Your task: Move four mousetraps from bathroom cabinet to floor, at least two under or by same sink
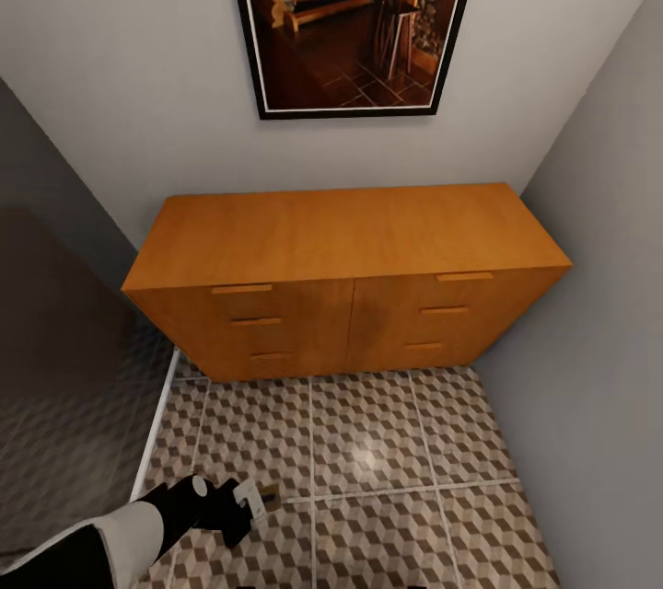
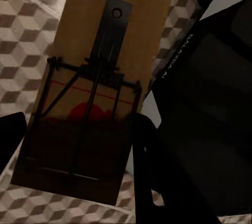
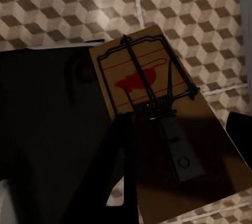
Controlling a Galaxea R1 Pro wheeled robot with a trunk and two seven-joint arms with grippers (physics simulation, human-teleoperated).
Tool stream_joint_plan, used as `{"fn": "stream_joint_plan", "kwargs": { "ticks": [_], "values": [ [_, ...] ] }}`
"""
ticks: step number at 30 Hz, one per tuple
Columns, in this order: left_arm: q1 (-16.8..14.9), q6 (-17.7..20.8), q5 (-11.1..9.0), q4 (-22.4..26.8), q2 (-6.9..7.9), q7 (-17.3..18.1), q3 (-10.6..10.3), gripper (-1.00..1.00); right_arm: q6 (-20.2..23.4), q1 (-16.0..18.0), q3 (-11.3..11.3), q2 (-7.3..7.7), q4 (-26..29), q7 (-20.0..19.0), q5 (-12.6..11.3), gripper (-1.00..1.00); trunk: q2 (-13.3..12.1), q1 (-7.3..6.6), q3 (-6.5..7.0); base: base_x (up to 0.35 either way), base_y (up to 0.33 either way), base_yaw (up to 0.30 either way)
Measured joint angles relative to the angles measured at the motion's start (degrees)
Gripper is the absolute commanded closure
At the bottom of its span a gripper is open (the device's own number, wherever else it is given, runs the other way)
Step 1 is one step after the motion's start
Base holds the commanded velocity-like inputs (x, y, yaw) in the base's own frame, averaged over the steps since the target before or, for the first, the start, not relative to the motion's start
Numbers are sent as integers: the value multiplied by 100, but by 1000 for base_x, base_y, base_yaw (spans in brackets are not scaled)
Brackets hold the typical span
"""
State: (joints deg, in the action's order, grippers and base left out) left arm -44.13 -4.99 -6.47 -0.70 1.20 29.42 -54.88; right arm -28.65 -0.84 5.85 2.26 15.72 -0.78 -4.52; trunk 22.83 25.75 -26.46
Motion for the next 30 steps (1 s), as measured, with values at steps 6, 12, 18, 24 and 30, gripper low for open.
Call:
{"fn": "stream_joint_plan", "kwargs": {
  "ticks": [6, 12, 18, 24, 30],
  "values": [
    [375, -687, -575, -327, 98, -582, 17, 100, 7, 0, -1, 18, 274, -2, 10, 100, 0, 0, 0, 0, 0, 0],
    [1046, -2091, -1335, -358, 295, -1484, 6, 100, 30, 0, -15, 49, 440, -2, 35, 100, 0, 0, 0, 0, 0, 0],
    [1494, -2812, -2281, -360, 485, -1899, 25, 100, 45, 6, -16, 143, 530, -2, 228, 100, 0, 0, 0, 0, 0, 0],
    [1922, -3293, -3862, -362, 526, -2532, 37, 100, 211, 11, -32, 152, 958, -2, 273, 100, 0, 0, 0, 0, 0, 0],
    [2128, -3801, -4579, -366, 406, -3467, 39, 100, 849, 17, -37, 147, 1636, 17, 447, 100, 0, 0, 0, 0, 0, 0]
  ]
}}
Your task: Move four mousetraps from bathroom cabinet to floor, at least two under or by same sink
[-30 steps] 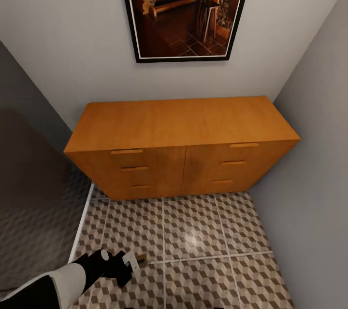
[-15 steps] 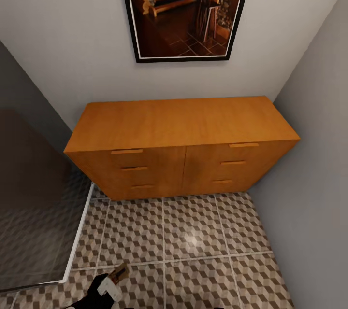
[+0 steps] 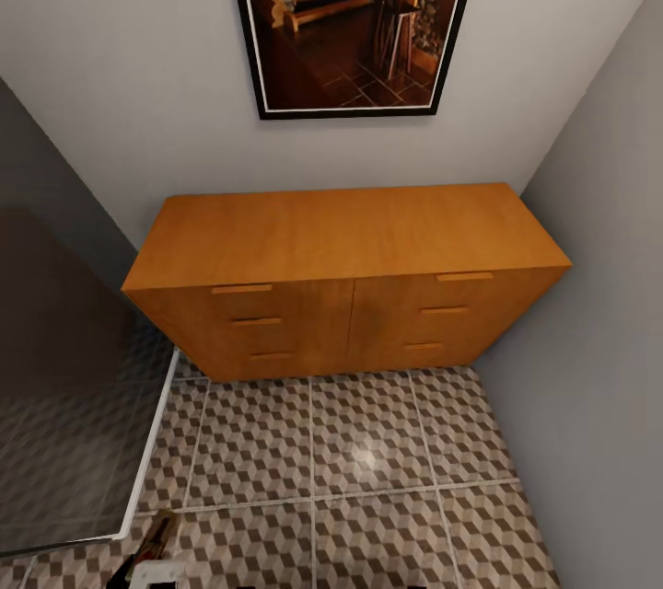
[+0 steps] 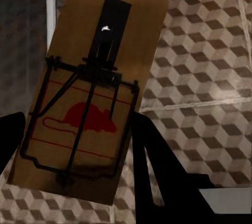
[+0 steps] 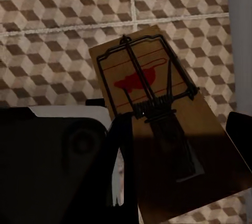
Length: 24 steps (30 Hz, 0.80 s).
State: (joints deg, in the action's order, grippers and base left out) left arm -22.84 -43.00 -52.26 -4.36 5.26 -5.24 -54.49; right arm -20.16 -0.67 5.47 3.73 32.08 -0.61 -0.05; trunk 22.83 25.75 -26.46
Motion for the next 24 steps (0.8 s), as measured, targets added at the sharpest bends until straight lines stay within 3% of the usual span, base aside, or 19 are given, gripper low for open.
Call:
{"fn": "stream_joint_plan", "kwargs": {
  "ticks": [1, 3, 5, 7, 24],
  "values": [
    [4, -11, -57, 2, -12, -81, -6, 100, 24, 0, 0, -2, 40, 12, 34, 100, 0, 0, 0, 0, 0, 0],
    [13, -29, -357, 8, -67, -338, -1, 100, 81, 9, 3, -8, 151, 102, 125, 100, 0, 0, 0, 0, 0, 0],
    [17, -40, -645, 11, -145, -446, -9, 100, 103, 14, 8, -25, 231, 211, 159, 100, 0, 0, 0, 0, 0, 0],
    [18, -48, -805, 8, -226, -496, -11, 100, 98, 17, 9, -50, 293, 277, 176, 100, 0, 0, 0, 0, 0, 0],
    [19, -27, -900, 2, -233, -513, -6, 100, 4, 17, 2, -69, 353, 274, 189, 100, 0, 0, 0, 0, 0, 0]
  ]
}}
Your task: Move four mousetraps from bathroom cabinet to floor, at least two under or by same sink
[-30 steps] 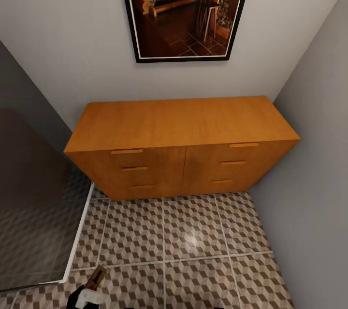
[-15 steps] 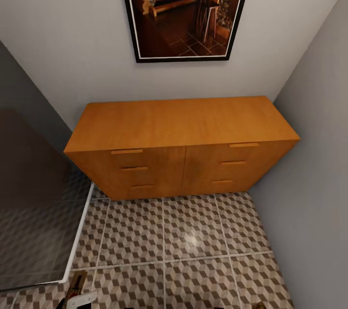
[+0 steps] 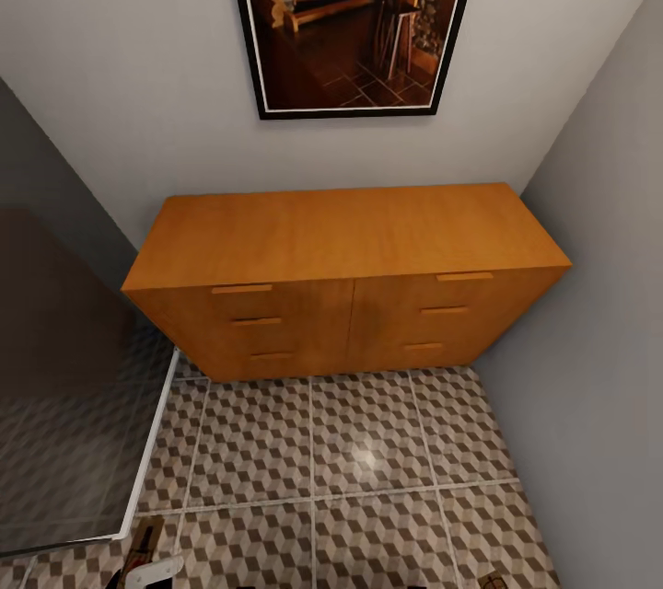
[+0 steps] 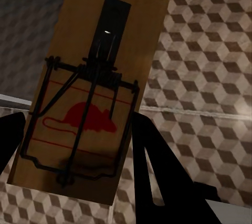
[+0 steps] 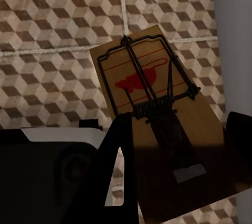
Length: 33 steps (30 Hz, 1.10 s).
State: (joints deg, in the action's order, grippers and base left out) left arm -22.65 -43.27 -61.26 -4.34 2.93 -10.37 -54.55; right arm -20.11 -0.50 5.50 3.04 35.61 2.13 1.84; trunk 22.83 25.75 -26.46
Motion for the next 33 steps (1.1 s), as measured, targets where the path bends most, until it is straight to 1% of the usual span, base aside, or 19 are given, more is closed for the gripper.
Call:
{"fn": "stream_joint_plan", "kwargs": {
  "ticks": [20, 24, 33],
  "values": [
    [0, 9, 0, 2, -9, 0, 0, 100, -70, 0, -11, -6, 0, 20, -1, 100, 0, 0, 0, 0, 0, 3],
    [1, 9, 0, 3, -9, 1, 1, 100, -68, 0, -6, -6, 0, 26, 0, 100, 0, 0, 0, 0, 0, 189],
    [1, 9, 0, 3, -9, 1, 1, 100, -68, 1, -9, -14, -1, 27, -3, 100, 0, 0, 0, 0, 0, 271]
  ]
}}
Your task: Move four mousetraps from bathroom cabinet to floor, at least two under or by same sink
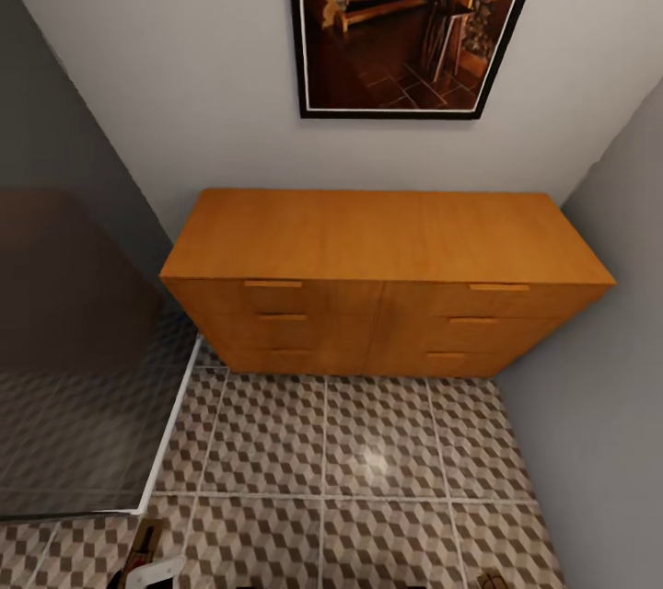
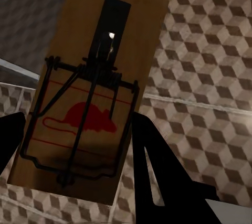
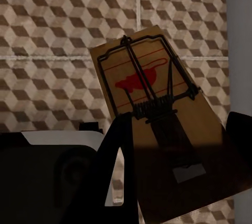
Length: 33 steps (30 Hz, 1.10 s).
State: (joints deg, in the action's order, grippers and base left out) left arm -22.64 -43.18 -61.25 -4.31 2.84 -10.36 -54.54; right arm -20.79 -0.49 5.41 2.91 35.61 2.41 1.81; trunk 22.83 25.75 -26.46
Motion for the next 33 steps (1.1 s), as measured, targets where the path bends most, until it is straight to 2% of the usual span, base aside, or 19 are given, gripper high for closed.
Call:
{"fn": "stream_joint_plan", "kwargs": {
  "ticks": [15, 26, 33],
  "values": [
    [-1, 0, 0, -1, -9, -1, 0, 100, -8, -1, -1, -7, 1, 0, 5, 100, 0, 0, 0, 0, 0, 34],
    [0, 2, 0, -1, -9, 0, 0, 100, -10, -1, -4, -10, 0, 0, 8, 100, 0, 0, 58, 0, 0, 157],
    [0, 4, 0, 0, -9, 0, 0, 100, -183, 0, -9, -10, -6, -1, 8, 100, 0, 0, 108, 0, 0, 188]
  ]
}}
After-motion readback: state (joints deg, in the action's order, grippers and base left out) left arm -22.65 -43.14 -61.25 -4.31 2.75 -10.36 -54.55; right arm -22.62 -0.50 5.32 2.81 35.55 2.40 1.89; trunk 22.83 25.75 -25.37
